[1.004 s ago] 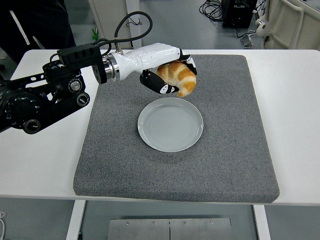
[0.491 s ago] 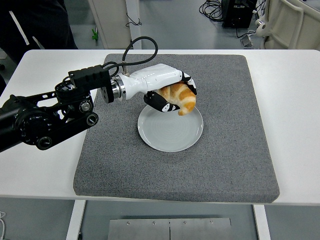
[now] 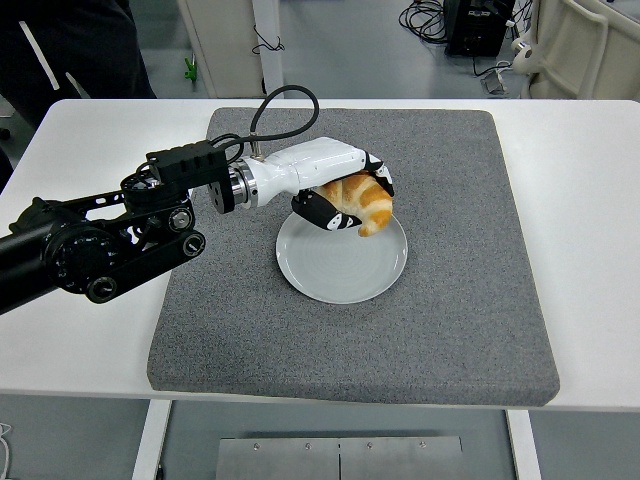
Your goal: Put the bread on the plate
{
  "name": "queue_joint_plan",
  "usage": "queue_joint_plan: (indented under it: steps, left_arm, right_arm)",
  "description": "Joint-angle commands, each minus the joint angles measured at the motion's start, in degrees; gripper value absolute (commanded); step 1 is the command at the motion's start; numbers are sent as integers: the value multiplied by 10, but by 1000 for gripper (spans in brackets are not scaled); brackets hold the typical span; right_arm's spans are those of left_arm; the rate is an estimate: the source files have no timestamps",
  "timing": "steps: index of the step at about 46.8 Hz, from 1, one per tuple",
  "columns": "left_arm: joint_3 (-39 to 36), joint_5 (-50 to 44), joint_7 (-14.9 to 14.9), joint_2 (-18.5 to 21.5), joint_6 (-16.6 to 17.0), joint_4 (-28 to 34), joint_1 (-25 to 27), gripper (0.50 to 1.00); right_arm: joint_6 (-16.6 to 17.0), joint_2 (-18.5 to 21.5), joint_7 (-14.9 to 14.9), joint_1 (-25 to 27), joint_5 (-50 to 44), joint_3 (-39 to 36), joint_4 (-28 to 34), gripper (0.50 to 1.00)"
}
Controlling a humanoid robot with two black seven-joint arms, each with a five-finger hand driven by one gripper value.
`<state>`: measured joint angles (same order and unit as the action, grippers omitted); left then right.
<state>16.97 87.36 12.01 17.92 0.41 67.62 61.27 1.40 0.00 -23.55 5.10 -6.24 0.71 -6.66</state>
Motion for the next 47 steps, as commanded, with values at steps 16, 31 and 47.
queue_joint_plan:
  steps: [16, 31, 47]
  left_arm:
    - [-44, 13, 2, -3, 37, -18, -4, 549]
    - [-79, 14, 3, -11, 64, -39, -5, 551]
    - [-80, 13, 3, -11, 68, -50, -15, 554]
  right_arm:
    - [0, 0, 0, 0, 0, 0, 0, 1000]
    - [0, 0, 0, 0, 0, 0, 0, 1000]
    - [0, 0, 0, 0, 0, 0, 0, 1000]
